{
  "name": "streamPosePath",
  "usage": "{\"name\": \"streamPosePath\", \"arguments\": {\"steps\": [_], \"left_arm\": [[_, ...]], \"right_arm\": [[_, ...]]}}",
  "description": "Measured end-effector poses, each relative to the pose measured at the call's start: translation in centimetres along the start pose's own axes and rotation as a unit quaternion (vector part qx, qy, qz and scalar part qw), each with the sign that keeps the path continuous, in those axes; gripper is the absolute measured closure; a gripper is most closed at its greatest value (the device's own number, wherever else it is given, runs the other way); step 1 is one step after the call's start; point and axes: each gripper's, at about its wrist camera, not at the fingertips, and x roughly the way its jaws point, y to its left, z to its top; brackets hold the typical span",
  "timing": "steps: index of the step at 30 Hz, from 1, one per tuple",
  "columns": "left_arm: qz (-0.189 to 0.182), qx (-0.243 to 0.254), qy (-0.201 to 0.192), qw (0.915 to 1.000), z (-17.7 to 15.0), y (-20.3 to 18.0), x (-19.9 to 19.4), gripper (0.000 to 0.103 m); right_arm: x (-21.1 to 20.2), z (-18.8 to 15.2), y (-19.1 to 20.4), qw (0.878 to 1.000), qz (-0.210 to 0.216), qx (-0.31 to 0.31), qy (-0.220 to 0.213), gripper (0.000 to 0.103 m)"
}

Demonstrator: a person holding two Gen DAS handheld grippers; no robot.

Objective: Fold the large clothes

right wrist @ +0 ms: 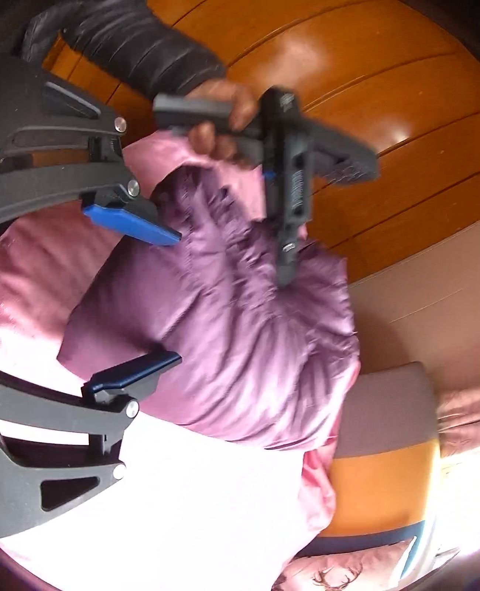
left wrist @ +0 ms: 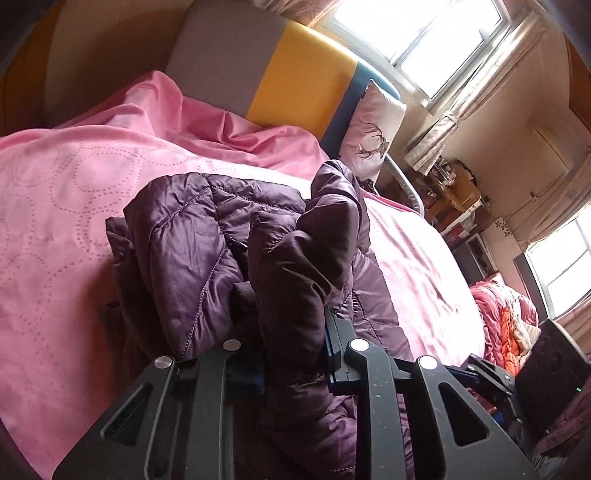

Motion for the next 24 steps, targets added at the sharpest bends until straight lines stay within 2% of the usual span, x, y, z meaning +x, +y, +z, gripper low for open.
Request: {"name": "streamPosePath", "arguments": {"steps": [5, 8, 9, 10, 12, 14, 16, 17, 19, 22, 24], "left_arm": [[0.03, -0.01, 0.002, 0.9995, 0.2, 1.2, -0.4, 0.085], [0.064, -0.047, 0.014, 0.9968, 0.0, 3.7, -0.7, 0.085], [0.078, -0.063, 0.023, 0.9947, -0.2, 4.6, -0.6, 0.081], [0.107, -0.079, 0.034, 0.9904, -0.6, 5.6, -0.2, 0.072], [0.158, -0.092, 0.039, 0.9824, -1.5, 7.1, 0.5, 0.063], [0.172, -0.096, 0.034, 0.9798, -2.3, 7.7, 0.7, 0.06], [0.183, -0.083, 0.019, 0.9795, -2.9, 7.3, 0.5, 0.06], [0.186, -0.079, 0.015, 0.9793, -3.2, 7.2, 0.2, 0.06], [0.197, -0.065, 0.0, 0.9783, -3.5, 6.7, -0.3, 0.06], [0.204, -0.057, -0.015, 0.9773, -4.0, 6.3, -0.6, 0.06], [0.206, -0.051, -0.022, 0.9769, -4.3, 5.9, -0.8, 0.06]], "right_arm": [[2.7, -0.6, 1.8, 0.999, -0.01, -0.03, 0.021, 0.042], [5.2, -1.3, 3.8, 0.996, -0.036, -0.061, 0.045, 0.042], [6.2, -1.5, 4.3, 0.995, -0.04, -0.071, 0.052, 0.042], [7.3, -1.2, 4.8, 0.994, -0.044, -0.081, 0.057, 0.042], [8.1, -1.4, 5.2, 0.991, -0.052, -0.1, 0.065, 0.042], [7.6, -1.2, 4.9, 0.991, -0.033, -0.11, 0.075, 0.042], [6.2, -0.2, 4.0, 0.991, 0.015, -0.101, 0.085, 0.042], [5.2, 0.4, 3.3, 0.992, 0.033, -0.092, 0.084, 0.043], [3.1, 2.4, 1.6, 0.996, 0.035, -0.069, 0.051, 0.041], [2.1, 6.3, -1.1, 1.0, -0.001, -0.016, 0.004, 0.033], [2.8, 8.9, -2.4, 0.999, -0.037, 0.005, -0.013, 0.033]]}}
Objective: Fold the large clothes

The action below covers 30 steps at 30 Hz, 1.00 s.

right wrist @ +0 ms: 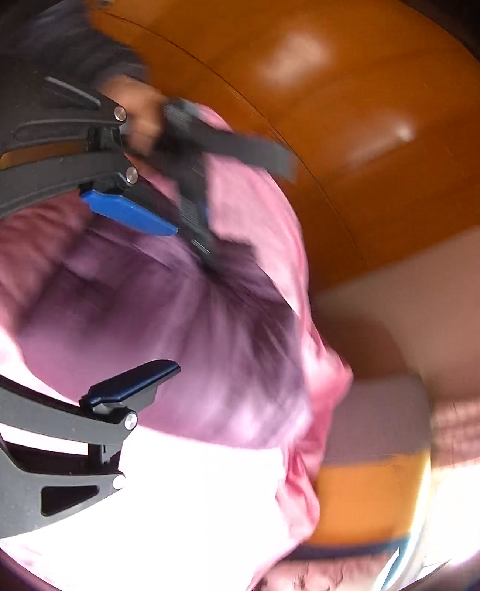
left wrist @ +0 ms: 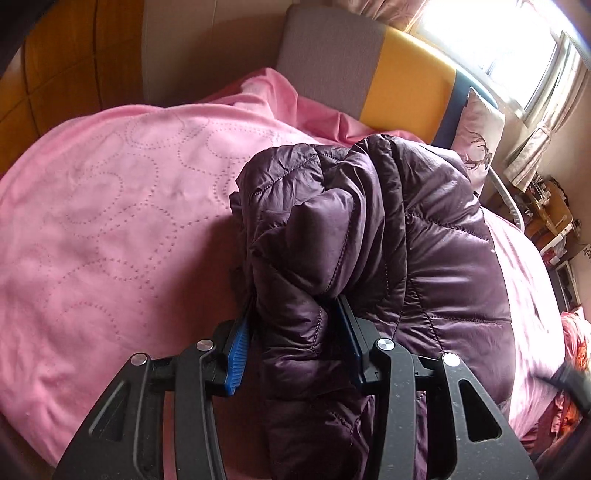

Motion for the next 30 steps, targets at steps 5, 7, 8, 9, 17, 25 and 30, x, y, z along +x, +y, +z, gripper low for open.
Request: {"name": "streamPosePath", "arguments": {"steps": [5, 7, 8, 9, 17, 25, 30], "left_arm": [[-0.007, 0.005, -0.013, 0.9999, 0.0, -0.2, 0.1, 0.06], [-0.017, 0.0, -0.016, 0.9997, -0.2, 0.2, 0.3, 0.06], [-0.023, -0.002, -0.018, 0.9996, -0.2, 0.3, 0.4, 0.06], [-0.026, -0.005, -0.019, 0.9995, -0.3, 0.6, 0.7, 0.055], [-0.056, -0.02, -0.007, 0.9982, -1.7, 3.0, 3.3, 0.054], [-0.091, -0.056, -0.018, 0.9941, -2.5, 4.5, 3.5, 0.04], [-0.09, -0.078, -0.02, 0.9927, -2.5, 5.6, 3.3, 0.026]], "right_arm": [[6.3, 6.1, -0.7, 0.998, -0.056, 0.034, 0.005, 0.033], [9.2, 7.2, -0.9, 0.996, -0.076, 0.038, 0.017, 0.033], [10.8, 7.5, -1.1, 0.995, -0.091, 0.039, 0.029, 0.033], [12.0, 7.6, -1.1, 0.993, -0.102, 0.037, 0.039, 0.033], [20.7, 4.5, -0.7, 0.98, -0.159, -0.016, 0.121, 0.021], [15.3, 3.7, -2.4, 0.995, -0.047, 0.055, 0.066, 0.006], [10.2, 1.0, -6.7, 0.992, -0.007, 0.12, 0.044, 0.002]]}}
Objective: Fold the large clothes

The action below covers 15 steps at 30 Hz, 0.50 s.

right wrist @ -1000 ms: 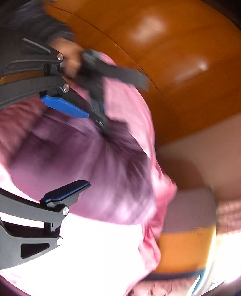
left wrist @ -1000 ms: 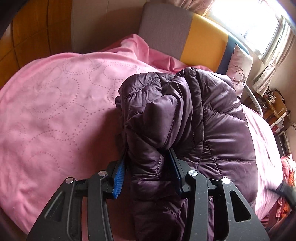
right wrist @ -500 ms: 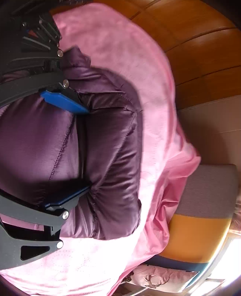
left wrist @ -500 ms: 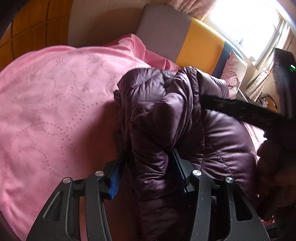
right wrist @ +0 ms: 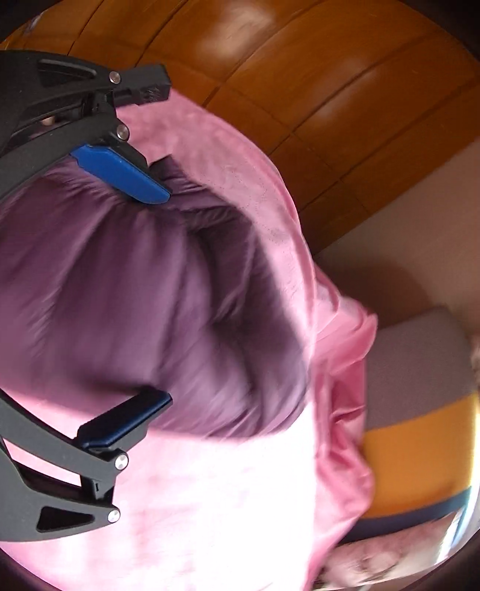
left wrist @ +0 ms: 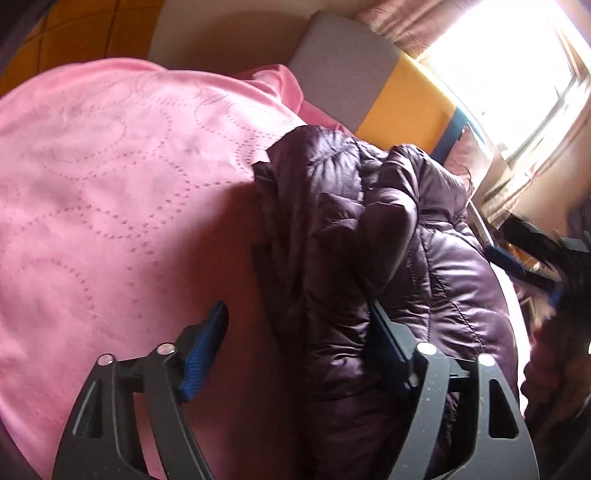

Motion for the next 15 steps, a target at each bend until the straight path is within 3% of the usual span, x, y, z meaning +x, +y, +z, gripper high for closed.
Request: {"name": "streamPosePath", "arguments": {"steps": [8, 10, 12, 15], "left_arm": [[0.026, 0.027, -0.013, 0.9992, -0.2, -1.3, -0.1, 0.026], [0.032, 0.027, -0.011, 0.9991, 0.0, -1.3, -0.1, 0.026], [0.046, 0.028, -0.012, 0.9985, 0.3, -1.4, -0.6, 0.026], [0.069, 0.049, -0.037, 0.9957, 0.6, -2.8, -2.6, 0.026]], "right_arm": [[0.3, -2.9, -5.3, 0.993, 0.047, 0.101, 0.041, 0.002], [-0.2, -2.8, -4.7, 0.996, 0.023, 0.079, 0.031, 0.002], [-2.0, -2.8, -3.5, 0.999, -0.024, 0.04, -0.009, 0.002], [-3.5, -3.2, -1.6, 0.999, -0.03, -0.014, -0.03, 0.002]]}}
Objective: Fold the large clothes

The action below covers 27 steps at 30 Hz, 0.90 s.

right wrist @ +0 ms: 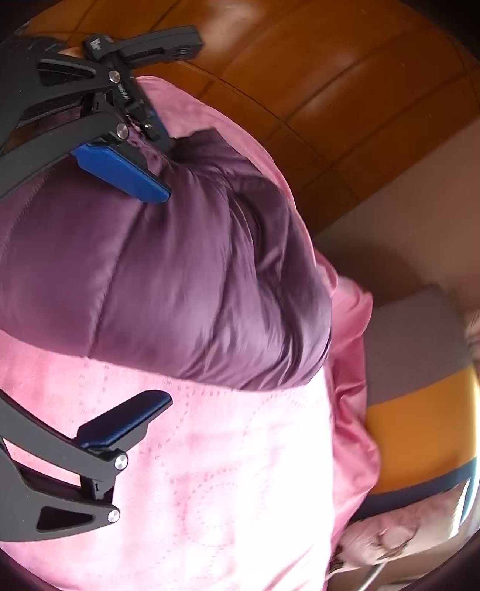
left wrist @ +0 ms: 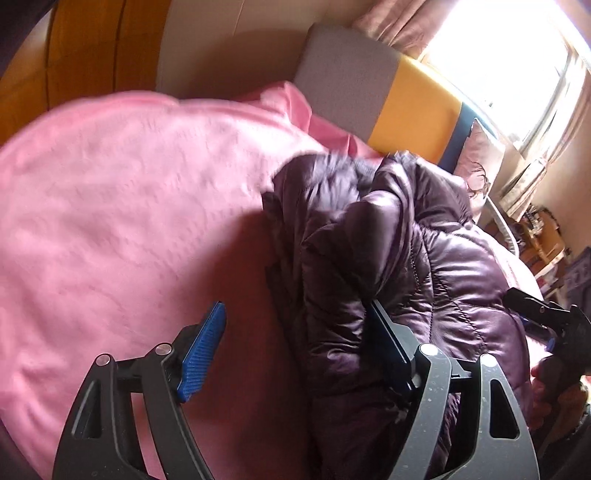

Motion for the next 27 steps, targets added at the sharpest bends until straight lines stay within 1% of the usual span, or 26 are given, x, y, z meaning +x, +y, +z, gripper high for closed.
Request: {"name": "streamPosePath", "arguments": {"steps": [1, 2, 3, 4, 6, 7, 8, 9, 11, 14, 17, 21, 27], "left_arm": [[0.008, 0.012, -0.009, 0.9999, 0.2, -0.7, -0.8, 0.026], [0.01, 0.019, -0.01, 0.9997, 0.3, -0.9, -1.0, 0.026], [0.014, 0.026, -0.008, 0.9995, 0.3, -1.4, -1.0, 0.026], [0.021, 0.031, -0.004, 0.9993, 0.2, -1.7, -0.7, 0.023], [0.049, 0.035, 0.006, 0.9982, -0.1, -1.6, 0.7, 0.017], [0.057, 0.036, 0.017, 0.9976, -0.6, -1.4, 1.7, 0.017], [0.054, 0.031, 0.023, 0.9978, -1.0, -0.9, 2.2, 0.017], [0.043, 0.022, 0.023, 0.9986, -1.1, -0.5, 2.3, 0.017], [0.029, 0.015, 0.018, 0.9993, -1.1, 0.1, 1.7, 0.017], [0.027, 0.032, 0.007, 0.9991, -1.2, -0.4, 0.8, 0.017], [0.017, 0.039, -0.002, 0.9991, -1.3, -0.8, 0.0, 0.017], [0.021, 0.048, -0.015, 0.9985, -1.4, -1.2, -0.4, 0.017], [0.017, 0.057, -0.02, 0.998, -1.3, -1.4, -0.5, 0.017]], "right_arm": [[0.3, -0.3, 0.4, 1.0, -0.01, -0.012, 0.008, 0.002], [0.9, -0.8, 0.9, 0.999, -0.031, -0.028, 0.019, 0.002], [1.7, -1.5, 0.9, 0.998, -0.04, -0.038, 0.028, 0.002], [2.6, -2.0, 0.8, 0.998, -0.034, -0.034, 0.043, 0.002], [3.9, -2.8, -0.6, 0.997, 0.005, 0.017, 0.069, 0.003], [4.0, -2.7, -1.2, 0.996, 0.021, 0.035, 0.073, 0.003], [3.8, -2.6, -1.8, 0.996, 0.033, 0.042, 0.073, 0.002], [3.5, -2.4, -2.0, 0.996, 0.044, 0.04, 0.072, 0.002], [2.9, -2.1, -2.8, 0.993, 0.072, 0.044, 0.077, 0.002], [2.3, -1.5, -4.7, 0.989, 0.1, 0.071, 0.084, 0.002], [3.3, -0.4, -6.4, 0.982, 0.132, 0.097, 0.092, 0.002], [5.6, 0.9, -7.7, 0.975, 0.161, 0.104, 0.116, 0.002], [7.7, 1.4, -7.9, 0.967, 0.187, 0.104, 0.135, 0.002]]}}
